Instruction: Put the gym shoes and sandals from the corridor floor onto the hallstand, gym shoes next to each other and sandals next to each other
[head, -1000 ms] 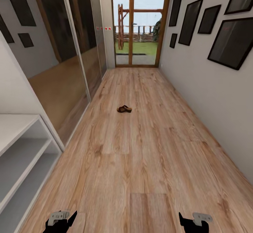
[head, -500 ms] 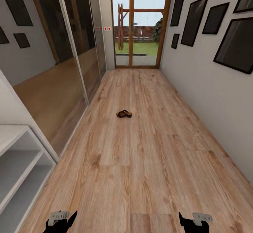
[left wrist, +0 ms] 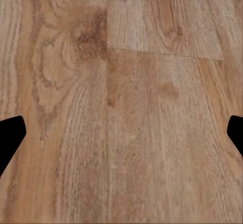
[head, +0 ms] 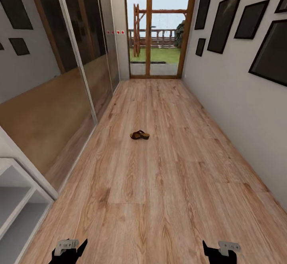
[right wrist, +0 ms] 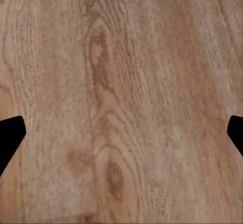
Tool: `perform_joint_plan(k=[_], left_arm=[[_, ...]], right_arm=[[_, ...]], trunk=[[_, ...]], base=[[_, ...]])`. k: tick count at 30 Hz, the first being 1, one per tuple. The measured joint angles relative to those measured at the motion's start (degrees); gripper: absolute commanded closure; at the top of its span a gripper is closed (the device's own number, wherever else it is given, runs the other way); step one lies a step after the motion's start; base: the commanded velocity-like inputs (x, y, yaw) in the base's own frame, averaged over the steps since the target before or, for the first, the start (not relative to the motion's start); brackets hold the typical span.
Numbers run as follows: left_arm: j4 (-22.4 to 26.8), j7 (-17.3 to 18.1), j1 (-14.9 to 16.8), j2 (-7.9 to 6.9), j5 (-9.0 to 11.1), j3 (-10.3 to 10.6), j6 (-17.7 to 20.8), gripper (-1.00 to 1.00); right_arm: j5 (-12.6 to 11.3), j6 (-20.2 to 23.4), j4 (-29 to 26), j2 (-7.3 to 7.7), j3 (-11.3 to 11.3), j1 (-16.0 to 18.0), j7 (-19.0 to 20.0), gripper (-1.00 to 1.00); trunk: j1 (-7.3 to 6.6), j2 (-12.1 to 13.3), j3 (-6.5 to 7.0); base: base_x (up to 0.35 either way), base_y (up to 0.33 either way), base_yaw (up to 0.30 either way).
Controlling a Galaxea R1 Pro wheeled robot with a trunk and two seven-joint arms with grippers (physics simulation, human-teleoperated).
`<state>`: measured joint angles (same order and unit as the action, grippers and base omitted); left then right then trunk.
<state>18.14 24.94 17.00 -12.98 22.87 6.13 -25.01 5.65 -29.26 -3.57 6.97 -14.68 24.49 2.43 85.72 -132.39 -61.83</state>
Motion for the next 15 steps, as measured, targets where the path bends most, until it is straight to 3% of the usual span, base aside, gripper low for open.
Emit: perform_joint_plan(k=[15], left_arm=[[-0.02, 0.00, 0.00, 0.01, 0.00, 0.00, 0.00, -1.00]], right_arm=[[0.01, 0.00, 0.00, -0.03, 0.03, 0.00, -0.01, -1.00]], trunk=[[0.00, 0.00, 0.00]], base=[[0.333, -0.101, 0.000]])
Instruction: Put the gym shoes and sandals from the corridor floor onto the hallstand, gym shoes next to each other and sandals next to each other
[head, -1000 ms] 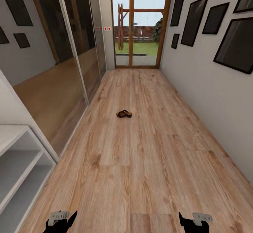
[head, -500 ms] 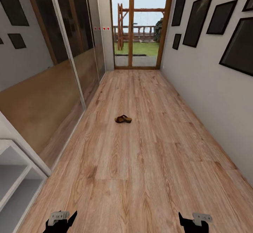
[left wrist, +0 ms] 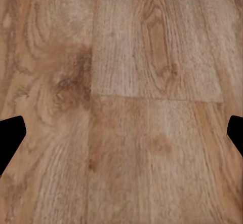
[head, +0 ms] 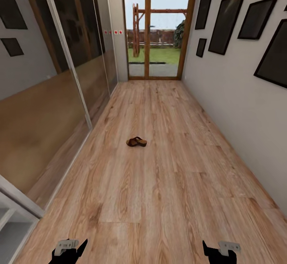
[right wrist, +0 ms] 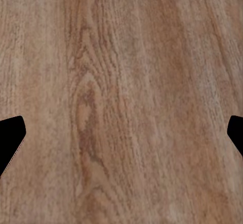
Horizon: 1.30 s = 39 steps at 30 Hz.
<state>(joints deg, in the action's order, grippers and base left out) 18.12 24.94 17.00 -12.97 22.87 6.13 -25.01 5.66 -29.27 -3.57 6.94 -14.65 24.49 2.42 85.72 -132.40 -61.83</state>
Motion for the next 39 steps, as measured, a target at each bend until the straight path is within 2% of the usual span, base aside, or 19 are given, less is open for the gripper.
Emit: perform_joint_plan(k=[15, 39], left_arm=[[0.00, -0.01, -0.01, 0.00, 0.00, 0.00, 0.00, -1.00], [0.02, -0.01, -0.04, 0.01, 0.00, 0.00, 0.00, -1.00]], right_arm=[[-0.03, 0.00, -0.05, 0.00, 0.05, 0.01, 0.02, -1.00], [-0.08, 0.00, -0.01, -0.10, 0.05, 0.02, 0.02, -1.00]], trunk=[[0.00, 0.00, 0.00], [0.00, 0.00, 0.00]], base=[[0.324, -0.117, 0.040], [0.320, -0.121, 0.257]])
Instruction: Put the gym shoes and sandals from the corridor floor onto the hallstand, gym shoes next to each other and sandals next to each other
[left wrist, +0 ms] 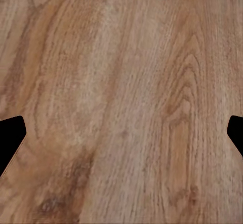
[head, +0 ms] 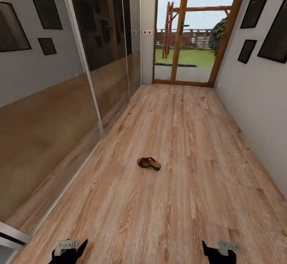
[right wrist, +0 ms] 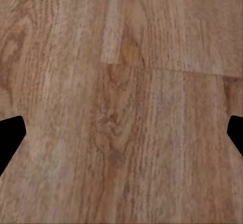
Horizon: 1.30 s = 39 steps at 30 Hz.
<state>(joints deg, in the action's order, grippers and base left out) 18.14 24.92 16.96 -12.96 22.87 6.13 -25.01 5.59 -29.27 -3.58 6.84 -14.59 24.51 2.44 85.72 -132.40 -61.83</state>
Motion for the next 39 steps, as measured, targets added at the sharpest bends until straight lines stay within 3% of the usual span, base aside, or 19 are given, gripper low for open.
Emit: perform_joint_plan(k=[12, 39], left_arm=[[0.02, 0.01, 0.03, 0.01, 0.00, 0.00, 0.00, -1.00], [-0.05, 0.01, 0.01, 0.01, 0.00, 0.00, 0.00, -1.00]], right_arm=[[0.01, 0.00, -0.01, 0.01, 0.00, -0.01, 0.00, -1.00], [0.00, 0.00, -0.08, -0.25, 0.00, -0.02, 0.02, -1.00]], trunk=[[0.00, 0.00, 0.00], [0.00, 0.00, 0.00]], base=[[0.316, -0.124, 0.204], [0.301, -0.137, 0.010]])
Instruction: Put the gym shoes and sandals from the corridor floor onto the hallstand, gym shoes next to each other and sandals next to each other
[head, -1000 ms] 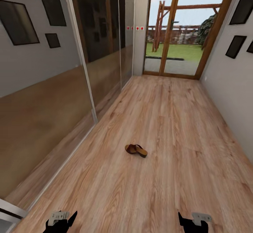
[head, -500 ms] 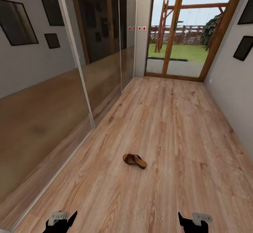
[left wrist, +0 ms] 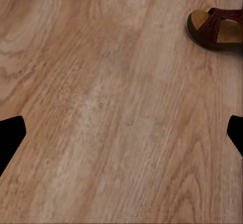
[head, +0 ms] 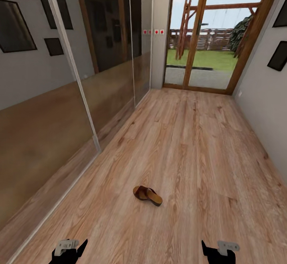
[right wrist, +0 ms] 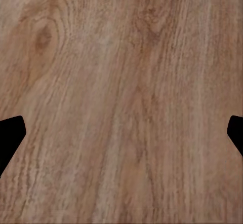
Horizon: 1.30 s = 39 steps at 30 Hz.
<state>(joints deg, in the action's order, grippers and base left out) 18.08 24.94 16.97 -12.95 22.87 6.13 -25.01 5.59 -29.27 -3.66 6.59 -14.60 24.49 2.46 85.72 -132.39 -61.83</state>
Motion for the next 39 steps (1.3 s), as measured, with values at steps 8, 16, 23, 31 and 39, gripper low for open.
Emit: perform_joint_plan(k=[8, 16, 23, 31, 39], left_arm=[[0.00, 0.00, 0.01, 0.00, 0.00, 0.00, 0.00, -1.00], [0.03, 0.00, 0.03, -0.01, 0.00, 0.00, 0.00, -1.00], [0.09, -0.01, 0.00, -0.05, 0.00, 0.00, 0.00, -1.00], [0.07, -0.01, 0.00, -0.07, 0.00, 0.00, 0.00, -1.00], [0.01, -0.01, 0.00, -0.09, 0.00, 0.00, 0.00, -1.00]], right_arm=[[0.00, -0.07, 0.00, -0.07, 0.00, 0.00, -0.06, -1.00], [0.00, -0.09, 0.00, -0.03, -0.01, 0.00, -0.09, -1.00], [-0.06, -0.10, 0.01, -0.09, 0.01, 0.02, -0.18, -1.00], [-0.08, -0.10, 0.02, -0.10, 0.01, 0.02, -0.19, -1.00], [-0.08, -0.10, 0.02, -0.10, 0.01, 0.02, -0.19, -1.00]], trunk=[[0.00, 0.00, 0.00], [0.00, 0.00, 0.00], [0.02, 0.00, 0.00], [0.03, 0.00, 0.00], [0.03, 0.00, 0.00]], base=[[0.294, -0.143, 0.000], [0.292, -0.146, 0.012], [0.187, -0.211, 0.218], [0.028, -0.265, 0.273], [0.002, -0.272, 0.278]])
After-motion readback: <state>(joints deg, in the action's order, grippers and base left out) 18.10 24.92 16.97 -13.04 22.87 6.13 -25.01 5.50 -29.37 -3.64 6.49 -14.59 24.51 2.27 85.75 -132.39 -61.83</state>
